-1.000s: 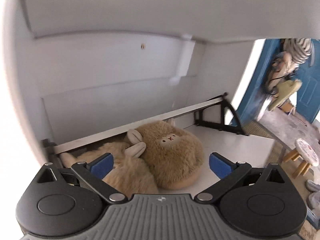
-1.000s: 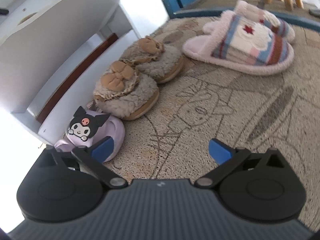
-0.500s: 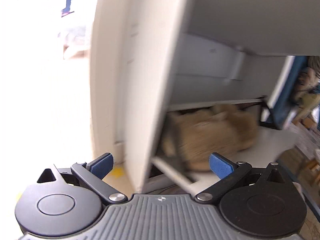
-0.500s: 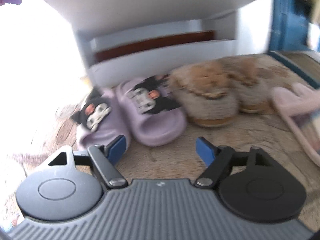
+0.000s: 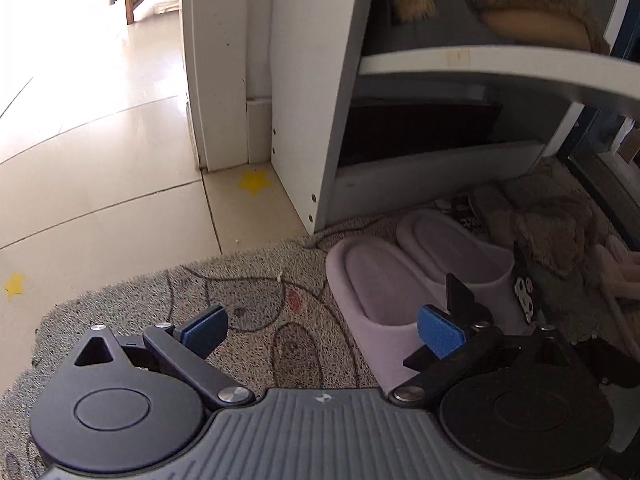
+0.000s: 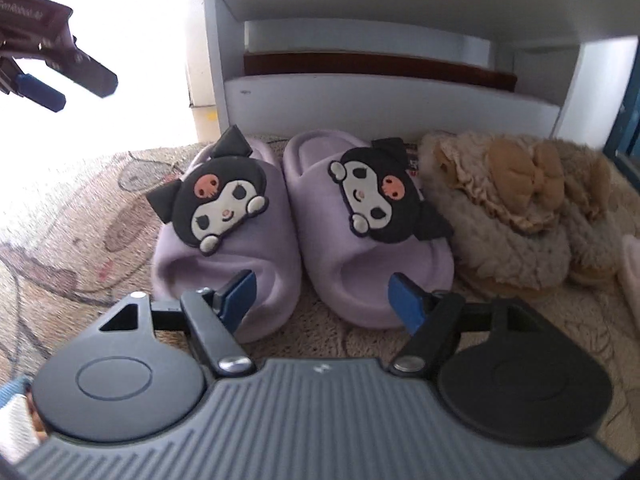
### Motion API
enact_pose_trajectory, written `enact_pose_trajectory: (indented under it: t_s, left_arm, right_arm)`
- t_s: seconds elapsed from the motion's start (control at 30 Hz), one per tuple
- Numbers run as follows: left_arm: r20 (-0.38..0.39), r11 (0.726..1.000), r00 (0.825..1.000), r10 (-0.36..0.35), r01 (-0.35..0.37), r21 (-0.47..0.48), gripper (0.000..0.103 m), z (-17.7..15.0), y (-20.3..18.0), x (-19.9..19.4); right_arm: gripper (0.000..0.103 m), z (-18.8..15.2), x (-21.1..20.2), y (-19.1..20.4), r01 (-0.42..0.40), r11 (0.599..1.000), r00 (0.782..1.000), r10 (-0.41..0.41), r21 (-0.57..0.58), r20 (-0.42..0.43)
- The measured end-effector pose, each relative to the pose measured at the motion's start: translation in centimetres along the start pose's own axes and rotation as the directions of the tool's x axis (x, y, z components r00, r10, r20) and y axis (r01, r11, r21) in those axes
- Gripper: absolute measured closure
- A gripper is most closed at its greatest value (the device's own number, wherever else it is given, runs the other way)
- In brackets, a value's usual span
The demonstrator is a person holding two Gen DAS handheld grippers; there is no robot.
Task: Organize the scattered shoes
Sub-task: 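Grasp the lavender Kuromi slides together with the right tool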
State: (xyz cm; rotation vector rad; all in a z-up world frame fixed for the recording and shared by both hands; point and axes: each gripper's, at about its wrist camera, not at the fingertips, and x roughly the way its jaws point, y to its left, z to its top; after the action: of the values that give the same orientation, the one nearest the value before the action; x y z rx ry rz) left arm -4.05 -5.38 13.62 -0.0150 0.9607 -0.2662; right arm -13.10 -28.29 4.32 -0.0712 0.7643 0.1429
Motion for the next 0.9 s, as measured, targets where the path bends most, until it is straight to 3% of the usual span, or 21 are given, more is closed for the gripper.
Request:
enact_pose_trajectory:
  t_s: [0.13,0.3,0.43,0.9]
  left_arm:
    - [-0.011,0.998,1.000,-0.023,0.023,0.051,0.001,-0.7,-1.2,1.2]
    - [-0.039,1.000,0.999,-0.016,0.017,0.015,0.001,-1.0,-1.3,3.3]
    - [-0.045,0.998,0.999,-0.007,0.010,0.056,0.001,-0.7,-1.9,4.0]
    - [-0.057,0.999,0.998,-0.002,0.004,0.039,0.001,-0.5,-2.4,4.4]
  right_arm:
    - [0.026,0.2,-0.1,0.0,-0.018,0.999,1.000,0.018,0.026,0.013]
    - [0.025,0.0,0.6,-0.4,-0.003,1.000,1.000,0.004,-0.017,0.020]
    - [0.025,0.1,1.1,-0.1,-0.027,0.999,0.999,0.028,-0.025,0.027]
    - [0.028,-1.0,2.0,-0.5,-0.067,0.998,0.992,0.068,-0.016,0.104]
